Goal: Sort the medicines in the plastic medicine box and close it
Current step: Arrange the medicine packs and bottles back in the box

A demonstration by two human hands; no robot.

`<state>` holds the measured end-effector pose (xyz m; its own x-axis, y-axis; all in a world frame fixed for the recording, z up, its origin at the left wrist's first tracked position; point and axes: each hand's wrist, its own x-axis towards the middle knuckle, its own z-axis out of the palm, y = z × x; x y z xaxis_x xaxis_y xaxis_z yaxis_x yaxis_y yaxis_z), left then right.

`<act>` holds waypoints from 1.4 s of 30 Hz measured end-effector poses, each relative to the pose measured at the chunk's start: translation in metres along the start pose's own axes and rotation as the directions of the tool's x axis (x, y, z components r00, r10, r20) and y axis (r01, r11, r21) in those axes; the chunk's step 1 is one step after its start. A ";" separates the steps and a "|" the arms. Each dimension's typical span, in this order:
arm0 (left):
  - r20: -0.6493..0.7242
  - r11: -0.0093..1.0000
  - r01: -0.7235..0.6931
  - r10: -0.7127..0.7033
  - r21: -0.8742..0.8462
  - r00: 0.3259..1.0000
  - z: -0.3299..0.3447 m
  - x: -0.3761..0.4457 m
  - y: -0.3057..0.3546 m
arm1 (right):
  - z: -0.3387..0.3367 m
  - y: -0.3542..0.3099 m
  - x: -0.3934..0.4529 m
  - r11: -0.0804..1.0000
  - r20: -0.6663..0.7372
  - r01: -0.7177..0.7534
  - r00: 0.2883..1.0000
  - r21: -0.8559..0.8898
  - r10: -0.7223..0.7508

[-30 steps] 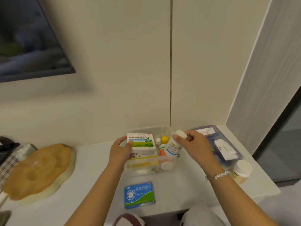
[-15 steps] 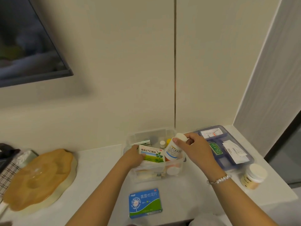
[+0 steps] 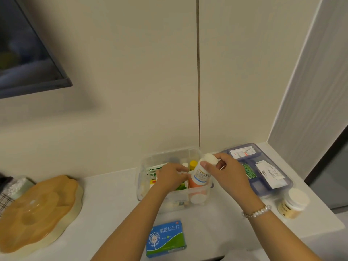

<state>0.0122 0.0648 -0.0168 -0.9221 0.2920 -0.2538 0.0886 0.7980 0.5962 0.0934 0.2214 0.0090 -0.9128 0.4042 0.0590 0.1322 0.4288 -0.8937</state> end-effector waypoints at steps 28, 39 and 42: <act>-0.374 0.895 -0.118 -0.058 -0.431 0.926 -0.042 -0.004 -0.047 | 0.077 -0.011 0.044 0.993 0.162 0.053 0.986 -0.105 -0.035; -0.548 0.933 -0.074 -0.140 -0.351 0.825 -0.025 -0.010 -0.075 | 0.124 -0.013 0.059 0.994 0.377 -0.064 0.922 -0.083 0.091; -0.456 0.920 -0.058 -0.137 -0.388 0.879 -0.021 -0.009 -0.083 | 0.121 -0.009 0.061 0.995 0.360 -0.095 0.927 -0.038 0.103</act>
<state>0.0048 -0.0148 -0.0476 -0.9948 -0.0930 0.0425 -0.0112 0.5125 0.8586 -0.0102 0.1444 -0.0335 -0.9720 0.1277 -0.1975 0.2334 0.4191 -0.8774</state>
